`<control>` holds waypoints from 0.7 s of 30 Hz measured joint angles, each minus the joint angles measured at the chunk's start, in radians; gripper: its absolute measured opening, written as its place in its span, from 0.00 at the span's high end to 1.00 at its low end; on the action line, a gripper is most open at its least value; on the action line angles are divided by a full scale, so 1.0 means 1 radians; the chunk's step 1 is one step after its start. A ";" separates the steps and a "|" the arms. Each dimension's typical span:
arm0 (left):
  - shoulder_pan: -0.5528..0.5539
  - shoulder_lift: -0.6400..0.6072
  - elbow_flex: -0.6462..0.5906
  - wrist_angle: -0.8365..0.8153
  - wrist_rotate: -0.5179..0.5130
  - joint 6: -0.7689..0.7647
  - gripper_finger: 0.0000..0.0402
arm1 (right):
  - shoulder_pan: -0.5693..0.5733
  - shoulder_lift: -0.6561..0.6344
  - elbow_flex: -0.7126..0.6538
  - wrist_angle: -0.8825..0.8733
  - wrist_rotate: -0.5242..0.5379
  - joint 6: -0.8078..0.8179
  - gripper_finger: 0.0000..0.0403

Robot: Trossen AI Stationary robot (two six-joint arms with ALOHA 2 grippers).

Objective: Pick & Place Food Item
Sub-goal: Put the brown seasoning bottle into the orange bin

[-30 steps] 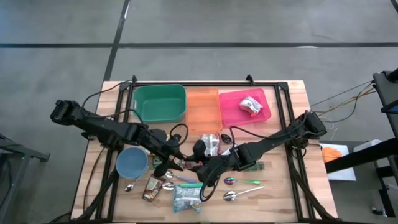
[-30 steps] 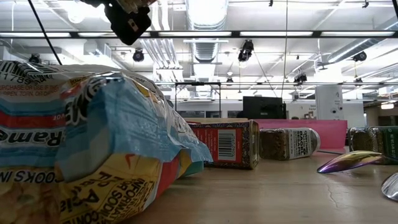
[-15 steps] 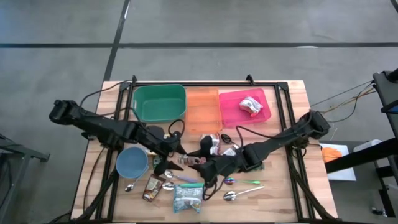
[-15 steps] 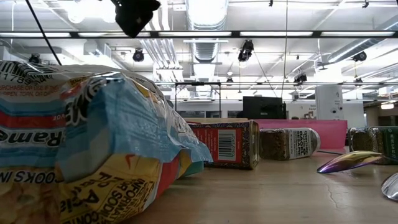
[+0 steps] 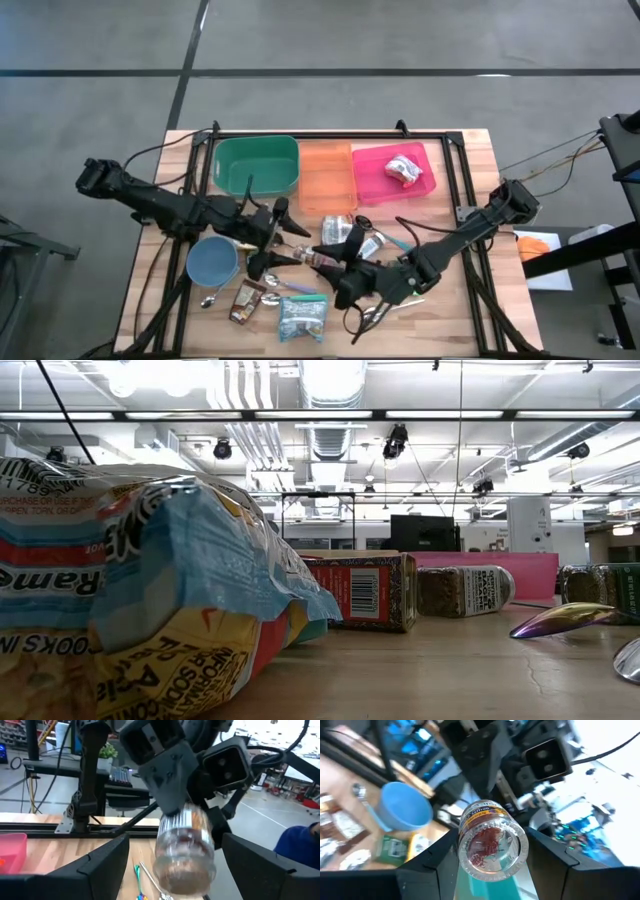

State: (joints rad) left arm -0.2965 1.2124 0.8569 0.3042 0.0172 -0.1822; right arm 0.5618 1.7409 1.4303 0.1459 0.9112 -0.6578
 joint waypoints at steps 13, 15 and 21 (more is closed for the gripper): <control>-0.001 0.040 -0.001 0.126 0.055 0.004 0.20 | 0.010 0.000 0.000 0.077 0.008 -0.100 0.55; -0.003 0.040 -0.001 0.126 0.067 0.007 0.20 | 0.011 0.000 0.000 0.079 0.008 -0.104 0.55; -0.004 0.041 -0.001 0.127 0.116 0.023 0.24 | 0.015 0.000 0.000 0.128 -0.001 -0.161 0.55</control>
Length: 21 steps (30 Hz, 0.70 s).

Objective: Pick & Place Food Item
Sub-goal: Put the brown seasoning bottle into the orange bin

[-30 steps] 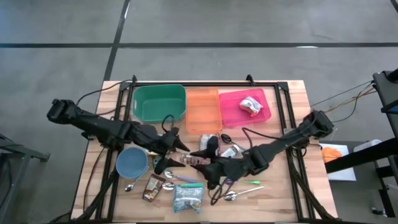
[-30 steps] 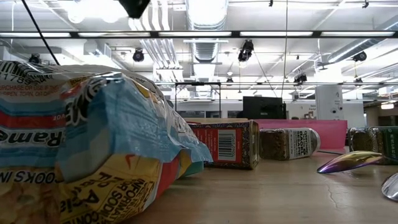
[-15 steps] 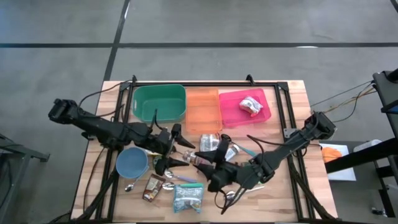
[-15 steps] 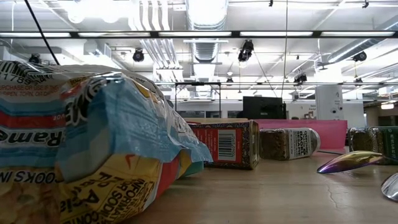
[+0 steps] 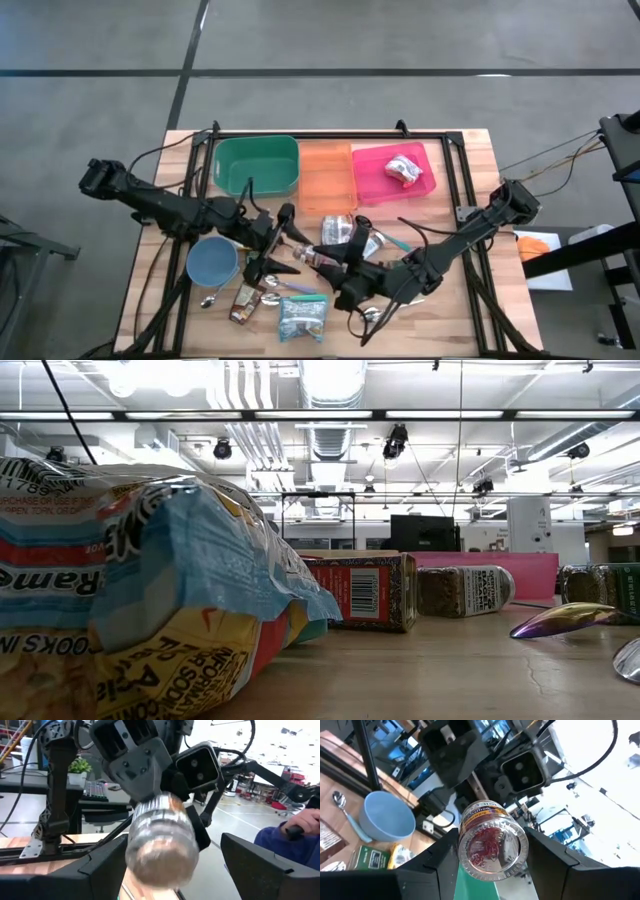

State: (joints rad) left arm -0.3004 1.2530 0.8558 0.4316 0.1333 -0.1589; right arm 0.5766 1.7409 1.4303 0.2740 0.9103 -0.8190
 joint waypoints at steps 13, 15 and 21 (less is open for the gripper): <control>0.001 0.000 0.000 0.041 0.032 0.053 0.57 | 0.000 0.000 0.000 0.045 -0.057 -0.065 0.55; 0.001 0.000 0.000 0.045 0.044 0.057 0.58 | 0.000 0.000 0.000 0.053 -0.061 -0.079 0.55; 0.000 0.000 0.000 0.044 0.048 0.065 0.58 | 0.000 0.000 0.000 0.054 -0.063 -0.083 0.55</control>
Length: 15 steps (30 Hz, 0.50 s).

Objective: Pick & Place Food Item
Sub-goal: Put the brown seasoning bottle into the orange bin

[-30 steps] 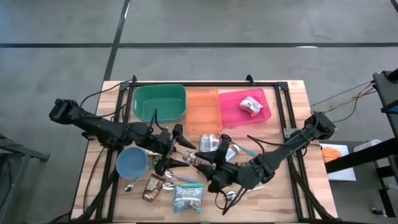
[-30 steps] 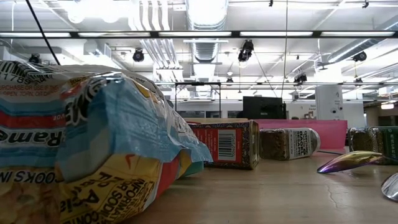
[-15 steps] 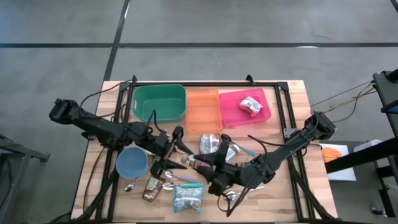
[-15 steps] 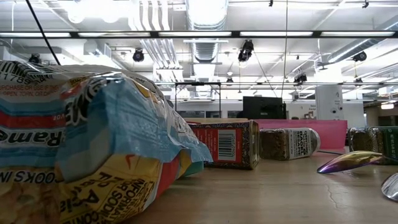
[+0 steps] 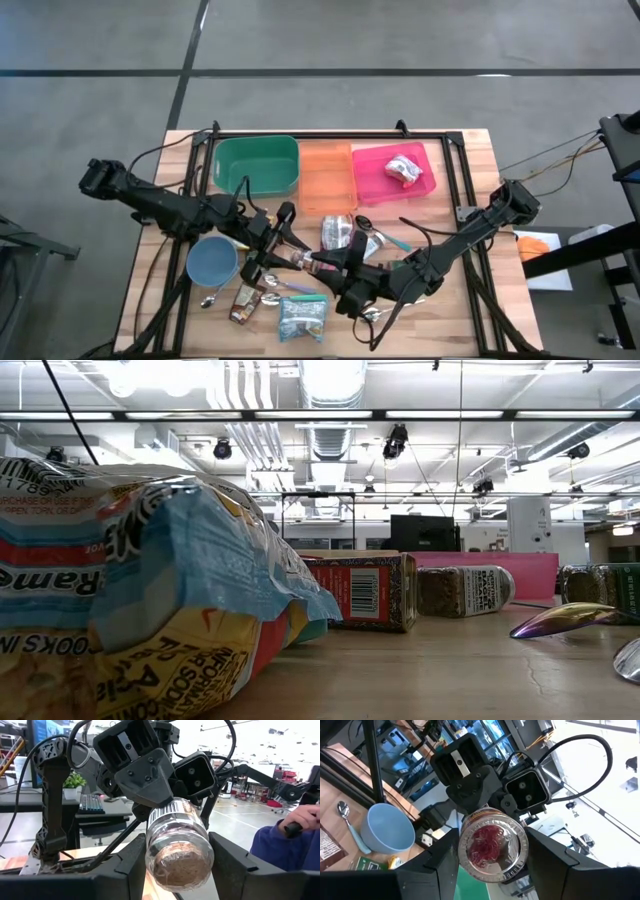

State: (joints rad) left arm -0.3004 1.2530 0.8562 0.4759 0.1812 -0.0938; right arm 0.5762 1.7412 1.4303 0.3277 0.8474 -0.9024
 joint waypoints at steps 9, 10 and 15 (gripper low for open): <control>-0.002 -0.001 0.000 -0.045 -0.023 -0.007 0.58 | -0.001 0.001 0.000 -0.013 0.028 0.012 0.27; -0.002 -0.001 0.002 -0.057 -0.032 -0.007 0.58 | -0.001 0.001 0.000 -0.015 0.043 0.012 0.25; -0.001 -0.003 0.025 -0.144 -0.091 -0.011 0.58 | 0.000 0.002 0.000 -0.042 0.123 0.025 0.18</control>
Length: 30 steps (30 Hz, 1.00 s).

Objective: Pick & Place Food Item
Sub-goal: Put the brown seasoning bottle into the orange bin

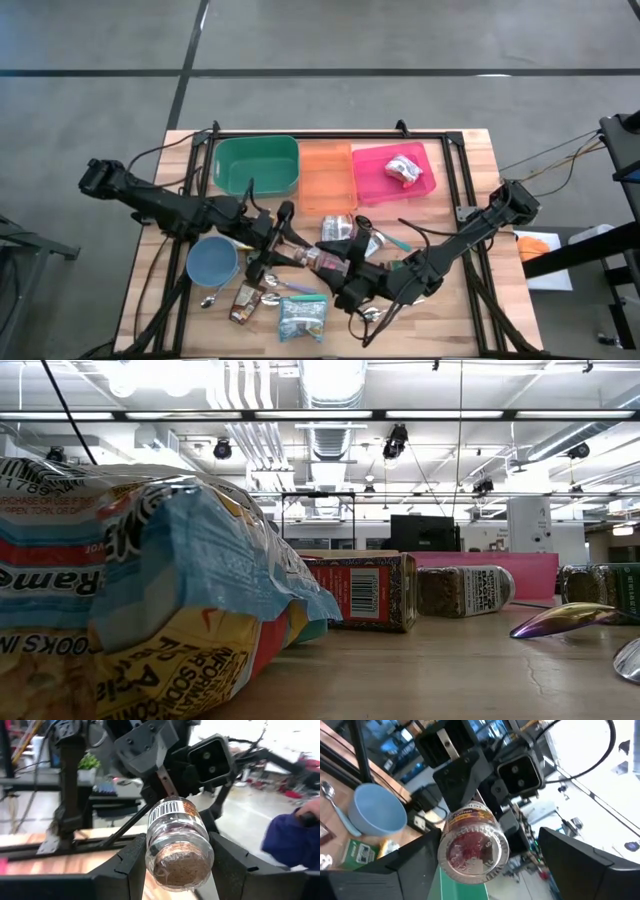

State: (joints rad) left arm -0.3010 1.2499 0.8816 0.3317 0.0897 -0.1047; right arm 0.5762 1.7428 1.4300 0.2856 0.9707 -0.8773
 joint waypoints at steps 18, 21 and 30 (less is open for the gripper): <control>0.187 0.004 0.106 -0.510 -0.183 -0.050 0.58 | -0.082 -0.187 -0.076 -0.520 -0.096 0.786 0.17; 0.247 0.005 0.107 -0.551 -0.180 -0.053 0.58 | -0.105 -0.273 -0.152 -0.499 -0.198 0.844 0.17; 0.420 0.004 0.115 -0.636 -0.151 -0.065 0.58 | -0.167 -0.482 -0.452 -0.387 -0.217 1.013 0.17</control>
State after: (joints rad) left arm 0.1191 1.2541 0.9966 -0.3045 -0.0611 -0.1698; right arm 0.4097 1.2605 0.9776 -0.1017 0.7538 0.1356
